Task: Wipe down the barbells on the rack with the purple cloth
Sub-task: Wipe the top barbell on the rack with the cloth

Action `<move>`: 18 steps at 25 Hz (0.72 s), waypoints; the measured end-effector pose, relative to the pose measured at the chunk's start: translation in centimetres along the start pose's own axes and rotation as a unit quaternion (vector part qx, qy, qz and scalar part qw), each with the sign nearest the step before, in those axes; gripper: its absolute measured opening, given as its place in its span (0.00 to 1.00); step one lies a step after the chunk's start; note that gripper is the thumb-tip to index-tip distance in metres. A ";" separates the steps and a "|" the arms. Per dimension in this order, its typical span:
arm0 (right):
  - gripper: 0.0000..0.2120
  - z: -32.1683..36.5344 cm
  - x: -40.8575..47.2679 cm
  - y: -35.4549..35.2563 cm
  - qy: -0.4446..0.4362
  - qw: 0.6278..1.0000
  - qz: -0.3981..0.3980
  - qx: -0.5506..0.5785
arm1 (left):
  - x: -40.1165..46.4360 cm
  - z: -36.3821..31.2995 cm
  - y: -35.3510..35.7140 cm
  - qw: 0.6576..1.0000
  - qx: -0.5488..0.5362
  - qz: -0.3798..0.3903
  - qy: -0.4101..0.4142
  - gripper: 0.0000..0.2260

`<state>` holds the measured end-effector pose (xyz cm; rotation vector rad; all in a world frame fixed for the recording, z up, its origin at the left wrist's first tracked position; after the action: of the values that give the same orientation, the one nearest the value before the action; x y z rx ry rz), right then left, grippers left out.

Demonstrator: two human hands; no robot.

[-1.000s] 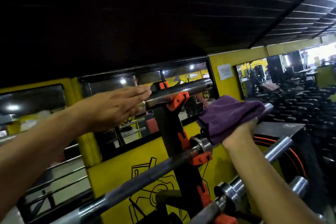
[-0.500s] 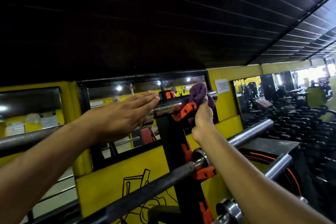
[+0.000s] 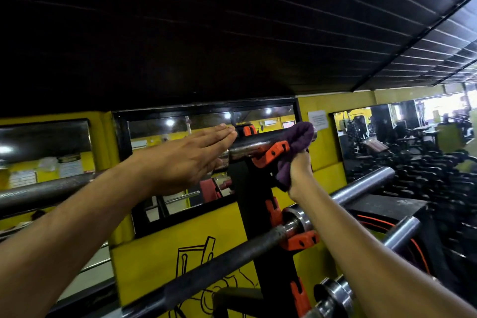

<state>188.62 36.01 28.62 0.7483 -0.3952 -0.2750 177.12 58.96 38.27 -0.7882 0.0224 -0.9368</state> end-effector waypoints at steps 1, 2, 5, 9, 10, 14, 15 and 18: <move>0.15 -0.4 -0.3 -1.0 -0.004 0.999 0.038 -0.033 | 0.0 -0.1 -0.1 1.000 -0.008 0.000 0.000 0.28; 0.13 -0.4 -0.5 -2.1 -0.011 0.995 0.067 -0.080 | 0.0 -0.1 -0.1 1.000 -0.016 0.001 0.000 0.28; 0.10 1.2 -0.3 -3.9 -0.047 0.974 0.092 -0.201 | 0.0 -0.3 -0.3 1.000 -0.026 0.002 0.002 0.30; 0.14 1.8 -0.1 -3.4 -0.070 0.988 0.052 -0.129 | -0.2 -0.3 -0.7 1.000 -0.006 -0.010 -0.002 0.29; 0.16 2.1 0.0 -3.0 -0.069 0.992 0.042 -0.099 | -0.3 -0.3 -0.7 1.000 -0.005 -0.013 -0.004 0.28; 0.19 2.4 0.4 -2.4 -0.040 0.997 -0.031 -0.066 | -0.2 -0.3 -0.6 1.000 -0.007 -0.021 0.000 0.27; 0.18 1.8 0.6 -2.5 -0.028 0.995 -0.034 -0.091 | -0.1 -0.2 -0.6 1.000 -0.008 -0.019 -0.001 0.27; 0.11 -0.2 -1.7 -3.3 0.007 0.950 0.162 -0.268 | -0.1 -0.2 -0.4 1.000 -0.009 -0.020 -0.003 0.27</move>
<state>186.90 34.43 25.72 0.1455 -0.3989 -0.0586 176.67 58.82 38.32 -0.8099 0.0093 -0.9741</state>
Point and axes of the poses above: each hand's wrist, its own x-axis towards the middle knuckle, its own y-axis out of the palm, z = x × y, the point moved 3 cm from there along x, towards the middle knuckle, and after that the axes turned 13 degrees about x, right-handed, at the moved point
